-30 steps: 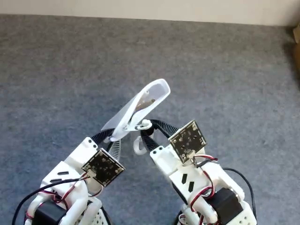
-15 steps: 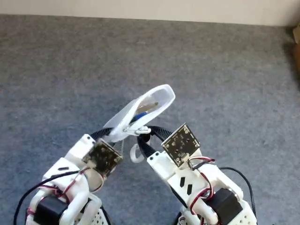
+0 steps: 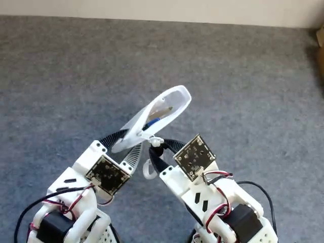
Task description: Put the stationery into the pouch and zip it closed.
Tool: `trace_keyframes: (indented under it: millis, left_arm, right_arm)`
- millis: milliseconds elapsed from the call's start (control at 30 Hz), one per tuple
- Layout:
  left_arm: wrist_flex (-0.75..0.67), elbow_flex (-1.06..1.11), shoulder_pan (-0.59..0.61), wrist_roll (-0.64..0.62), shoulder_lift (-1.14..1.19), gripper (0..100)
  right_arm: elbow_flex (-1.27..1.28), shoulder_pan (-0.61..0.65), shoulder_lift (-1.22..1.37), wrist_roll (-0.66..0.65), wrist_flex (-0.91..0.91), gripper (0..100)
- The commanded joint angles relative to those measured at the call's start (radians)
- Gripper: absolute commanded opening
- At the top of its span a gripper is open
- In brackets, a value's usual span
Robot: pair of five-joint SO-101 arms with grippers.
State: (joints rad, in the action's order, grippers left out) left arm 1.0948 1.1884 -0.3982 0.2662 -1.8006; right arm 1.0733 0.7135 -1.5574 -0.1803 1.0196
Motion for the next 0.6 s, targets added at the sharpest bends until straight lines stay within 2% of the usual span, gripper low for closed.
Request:
trace_keyframes:
  millis: [0, 100, 333, 567]
  left_arm:
    - [-0.032, -0.018, -0.081, -0.011, -0.012, 13]
    - [-0.032, -0.015, -0.077, -0.011, -0.012, 13]
    - [-0.091, 0.071, -0.079, -0.011, -0.012, 0]
    - [-0.028, 0.076, -0.077, -0.017, -0.016, 1]
  right_arm:
    - [-0.068, 0.010, 0.010, -0.012, 0.004, 0.5]
    - [-0.067, 0.010, 0.010, -0.012, 0.004, 0.5]
    - [-0.068, 0.005, 0.010, -0.011, 0.004, 0.5]
    - [-0.070, -0.035, -0.070, -0.003, 0.002, 0.5]
